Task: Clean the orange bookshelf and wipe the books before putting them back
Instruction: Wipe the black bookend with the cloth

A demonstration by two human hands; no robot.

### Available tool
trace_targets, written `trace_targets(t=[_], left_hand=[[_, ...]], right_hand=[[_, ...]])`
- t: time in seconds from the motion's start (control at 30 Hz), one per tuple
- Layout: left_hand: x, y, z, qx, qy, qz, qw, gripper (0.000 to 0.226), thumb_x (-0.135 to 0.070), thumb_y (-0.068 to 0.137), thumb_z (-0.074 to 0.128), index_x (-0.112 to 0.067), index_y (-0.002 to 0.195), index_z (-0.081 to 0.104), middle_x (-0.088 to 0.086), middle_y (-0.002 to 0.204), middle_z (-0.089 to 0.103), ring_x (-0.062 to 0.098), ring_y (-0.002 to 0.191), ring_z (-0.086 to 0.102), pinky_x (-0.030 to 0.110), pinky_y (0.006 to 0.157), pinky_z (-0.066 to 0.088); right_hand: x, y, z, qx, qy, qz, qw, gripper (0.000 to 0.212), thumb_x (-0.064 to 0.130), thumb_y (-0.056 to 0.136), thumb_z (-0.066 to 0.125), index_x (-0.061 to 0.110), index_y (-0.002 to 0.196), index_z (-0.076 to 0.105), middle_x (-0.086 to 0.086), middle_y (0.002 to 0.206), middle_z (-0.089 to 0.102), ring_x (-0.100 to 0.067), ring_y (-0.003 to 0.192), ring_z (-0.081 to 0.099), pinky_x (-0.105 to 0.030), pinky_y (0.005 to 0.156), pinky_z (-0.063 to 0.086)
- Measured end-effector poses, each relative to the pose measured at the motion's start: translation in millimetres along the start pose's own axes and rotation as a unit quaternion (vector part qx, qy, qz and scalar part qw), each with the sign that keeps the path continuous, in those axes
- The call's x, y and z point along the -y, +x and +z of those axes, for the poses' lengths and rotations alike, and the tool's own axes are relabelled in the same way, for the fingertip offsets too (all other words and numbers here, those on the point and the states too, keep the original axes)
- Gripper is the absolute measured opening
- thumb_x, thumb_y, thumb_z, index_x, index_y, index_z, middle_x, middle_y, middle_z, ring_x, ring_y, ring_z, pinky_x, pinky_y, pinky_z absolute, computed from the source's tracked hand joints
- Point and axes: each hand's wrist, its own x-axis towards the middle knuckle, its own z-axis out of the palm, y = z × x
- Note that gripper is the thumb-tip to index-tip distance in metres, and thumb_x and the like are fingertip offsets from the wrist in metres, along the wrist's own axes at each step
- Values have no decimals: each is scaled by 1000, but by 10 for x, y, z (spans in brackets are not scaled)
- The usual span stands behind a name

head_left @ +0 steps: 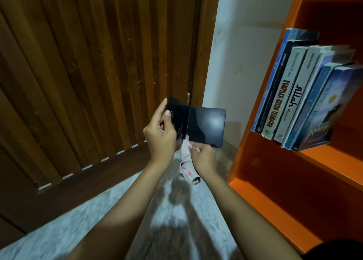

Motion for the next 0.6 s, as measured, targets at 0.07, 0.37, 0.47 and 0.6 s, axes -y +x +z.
trace_targets(t=[0.07, 0.37, 0.47, 0.6], left_hand=[[85, 37, -33, -36, 23, -5, 999, 34, -9, 96, 49, -9, 130, 53, -21, 94, 62, -5, 60, 57, 13, 53, 44], [202, -14, -54, -56, -25, -113, 992, 33, -8, 95, 51, -10, 128, 55, 0, 123, 61, 14, 114, 60, 30, 95, 51], [145, -71, -28, -49, -56, -123, 990, 32, -6, 95, 51, -11, 126, 56, 5, 124, 62, 12, 114, 59, 37, 99, 49], [46, -75, -26, -10, -61, -109, 992, 31, -4, 94, 52, -16, 122, 56, -1, 119, 62, 11, 112, 60, 36, 98, 49]], right_hand=[[-47, -52, -3, 19, -4, 3, 1000, 24, 12, 92, 55, 12, 110, 70, -8, 107, 71, -12, 87, 62, -5, 61, 40], [336, -70, -168, -115, 161, -92, 976, 26, 11, 92, 55, 13, 116, 66, 6, 106, 67, 1, 94, 61, 0, 76, 45], [348, 75, -103, -176, 144, -87, 970, 27, 11, 94, 53, 11, 119, 64, -3, 115, 65, -6, 100, 57, 7, 74, 37], [372, 189, -46, -240, 185, -87, 949, 27, 11, 95, 52, 11, 119, 64, 0, 117, 65, -8, 109, 57, 7, 79, 35]])
